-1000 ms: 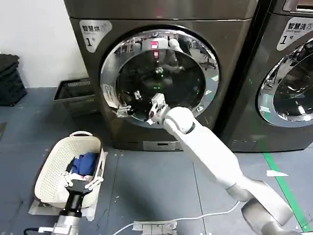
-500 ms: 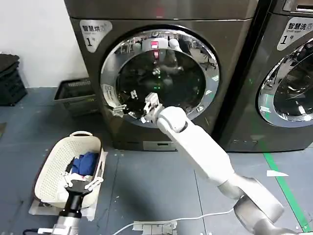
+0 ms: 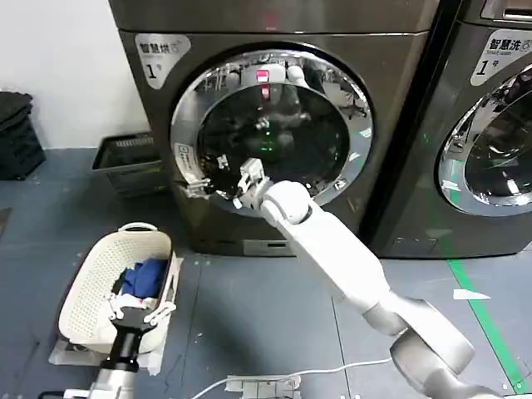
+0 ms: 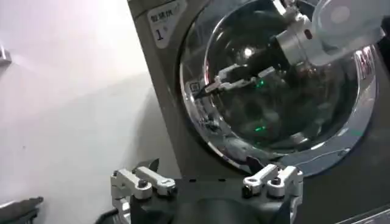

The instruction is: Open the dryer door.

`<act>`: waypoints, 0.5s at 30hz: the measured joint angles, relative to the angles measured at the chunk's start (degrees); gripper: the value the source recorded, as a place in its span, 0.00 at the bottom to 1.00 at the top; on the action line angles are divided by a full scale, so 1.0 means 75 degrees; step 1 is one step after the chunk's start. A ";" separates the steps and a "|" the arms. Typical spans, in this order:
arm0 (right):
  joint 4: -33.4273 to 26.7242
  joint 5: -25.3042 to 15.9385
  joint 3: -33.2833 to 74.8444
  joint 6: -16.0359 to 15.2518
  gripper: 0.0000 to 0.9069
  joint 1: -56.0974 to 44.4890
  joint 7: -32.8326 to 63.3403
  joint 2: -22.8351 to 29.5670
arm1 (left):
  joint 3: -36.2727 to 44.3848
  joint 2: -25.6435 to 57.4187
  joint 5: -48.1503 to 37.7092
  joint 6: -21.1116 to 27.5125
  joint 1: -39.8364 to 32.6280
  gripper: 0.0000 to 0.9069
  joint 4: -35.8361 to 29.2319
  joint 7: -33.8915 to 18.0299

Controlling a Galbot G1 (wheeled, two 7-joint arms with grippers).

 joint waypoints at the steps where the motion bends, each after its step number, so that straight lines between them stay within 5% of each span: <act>1: -0.0036 0.0000 -0.0006 0.0014 1.00 0.0021 -0.0008 0.0017 | 0.0003 0.0000 0.0001 -0.0001 0.0003 1.00 -0.0001 0.0001; 15: -0.0575 -0.0029 -0.0112 0.0185 1.00 0.0308 -0.0186 0.0275 | 0.0014 -0.0004 0.0014 -0.0029 0.0024 1.00 -0.0008 -0.0001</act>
